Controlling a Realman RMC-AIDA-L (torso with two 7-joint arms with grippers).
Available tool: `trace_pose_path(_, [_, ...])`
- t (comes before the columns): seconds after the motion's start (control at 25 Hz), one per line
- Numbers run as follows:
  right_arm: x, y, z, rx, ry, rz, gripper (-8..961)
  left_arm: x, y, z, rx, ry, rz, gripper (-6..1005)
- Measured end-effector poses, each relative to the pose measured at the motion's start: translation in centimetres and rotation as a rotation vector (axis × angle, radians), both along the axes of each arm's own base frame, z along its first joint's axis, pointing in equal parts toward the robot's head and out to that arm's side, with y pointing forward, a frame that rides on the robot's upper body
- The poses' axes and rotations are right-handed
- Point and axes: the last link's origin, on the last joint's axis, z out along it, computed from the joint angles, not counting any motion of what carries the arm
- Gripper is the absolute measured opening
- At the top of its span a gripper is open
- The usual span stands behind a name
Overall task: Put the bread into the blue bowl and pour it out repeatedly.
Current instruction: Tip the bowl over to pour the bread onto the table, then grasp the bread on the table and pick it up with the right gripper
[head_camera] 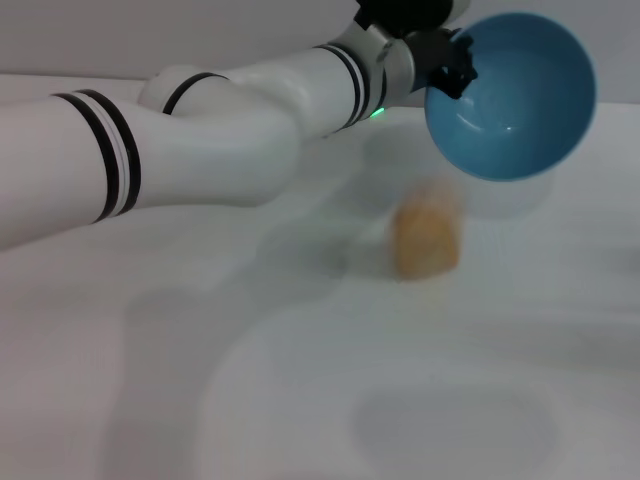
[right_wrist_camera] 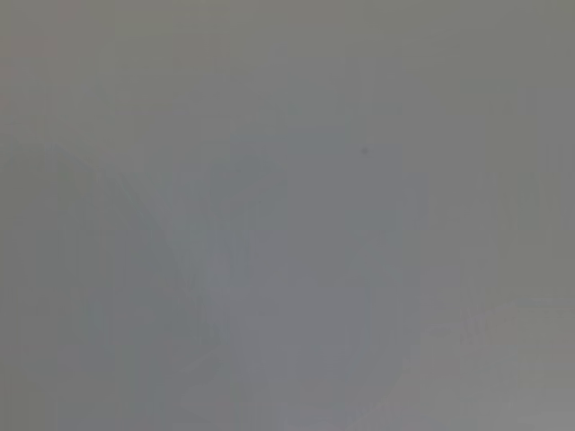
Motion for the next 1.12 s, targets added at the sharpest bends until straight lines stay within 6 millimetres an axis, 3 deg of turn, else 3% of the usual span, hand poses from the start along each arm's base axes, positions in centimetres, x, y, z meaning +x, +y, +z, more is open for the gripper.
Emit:
trace_pose_path(0.4, [-0.5, 0.6, -0.1, -0.009, 0.001, 0.018, 705, 0.2, 0.0, 0.2, 0.004, -0.027, 0.009, 0])
trace_pose_path(0.6, [-1.8, 1.6, -2.0, -0.107, 0.022, 0.059, 704, 0.4, 1.7, 1.6, 0.023, -0.06, 0.092, 0])
trace_pose_path(0.84, [-4.4, 2.9, -5.5, -0.426, 0.099, 0.138, 703, -1.6, 3.8, 3.6, 0.02, -0.066, 0.285, 0])
trace_pose_path(0.96, [-6.1, 3.7, -6.9, -0.624, 0.11, 0.156, 702, -2.7, 4.2, 4.1, 0.024, -0.076, 0.348, 0])
trace_pose_path(1.0, [-7.5, 4.3, -7.8, -0.762, 0.091, 0.168, 702, -3.3, 4.2, 4.4, 0.028, -0.084, 0.37, 0])
trace_pose_path(1.12, [-9.0, 4.9, -9.0, -0.892, 0.053, 0.174, 702, -4.2, 4.0, 4.5, 0.035, -0.092, 0.391, 0])
